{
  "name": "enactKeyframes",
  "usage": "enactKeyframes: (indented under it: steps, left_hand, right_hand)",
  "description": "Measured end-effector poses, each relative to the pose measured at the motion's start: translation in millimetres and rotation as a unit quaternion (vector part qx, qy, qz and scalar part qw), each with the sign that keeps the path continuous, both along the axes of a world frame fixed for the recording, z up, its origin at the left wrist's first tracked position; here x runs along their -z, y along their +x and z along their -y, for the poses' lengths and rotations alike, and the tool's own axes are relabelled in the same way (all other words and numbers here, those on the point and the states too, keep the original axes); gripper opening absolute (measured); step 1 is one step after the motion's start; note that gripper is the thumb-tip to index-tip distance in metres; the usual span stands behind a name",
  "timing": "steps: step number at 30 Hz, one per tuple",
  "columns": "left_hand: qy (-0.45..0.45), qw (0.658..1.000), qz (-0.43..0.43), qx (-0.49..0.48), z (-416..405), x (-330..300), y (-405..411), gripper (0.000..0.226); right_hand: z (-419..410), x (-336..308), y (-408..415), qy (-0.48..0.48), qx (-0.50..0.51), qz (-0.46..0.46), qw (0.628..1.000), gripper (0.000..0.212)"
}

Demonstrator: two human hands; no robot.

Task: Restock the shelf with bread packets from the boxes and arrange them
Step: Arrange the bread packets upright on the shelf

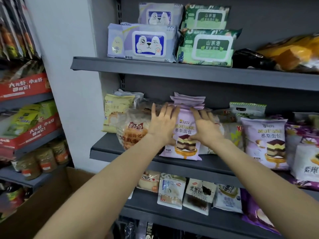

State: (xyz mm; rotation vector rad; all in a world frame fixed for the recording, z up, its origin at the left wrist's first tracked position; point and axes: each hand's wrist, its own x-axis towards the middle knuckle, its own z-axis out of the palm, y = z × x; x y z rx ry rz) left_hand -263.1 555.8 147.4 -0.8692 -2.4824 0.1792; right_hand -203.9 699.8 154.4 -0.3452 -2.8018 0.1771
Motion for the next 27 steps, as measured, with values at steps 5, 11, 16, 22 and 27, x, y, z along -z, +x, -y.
enactKeyframes:
  steps: [5, 11, 16, 22, 27]
  left_hand:
    - [-0.046, 0.998, 0.000, -0.036, -8.9, 11.4, -1.9, 0.132]
    - [-0.041, 0.998, 0.004, -0.053, -13.4, 14.0, -4.7, 0.134]
    - [-0.024, 0.999, -0.008, -0.033, -12.9, 1.2, -8.7, 0.127]
    - [-0.056, 0.998, -0.016, -0.010, -18.1, -1.6, -15.9, 0.130]
    - [-0.051, 0.999, -0.021, -0.001, -14.8, 2.3, -19.2, 0.119]
  right_hand:
    - [7.7, 8.6, -8.3, 0.088, 0.019, -0.068, 0.994, 0.101]
    - [-1.8, 1.7, -14.5, 0.099, -0.010, -0.027, 0.995, 0.106]
    - [-33.7, -33.1, -13.3, -0.100, -0.062, 0.020, 0.993, 0.113]
    - [-56.9, -52.5, -51.0, -0.240, -0.111, 0.036, 0.964, 0.056]
    - [-50.2, -56.6, -98.8, -0.127, -0.120, 0.038, 0.984, 0.029]
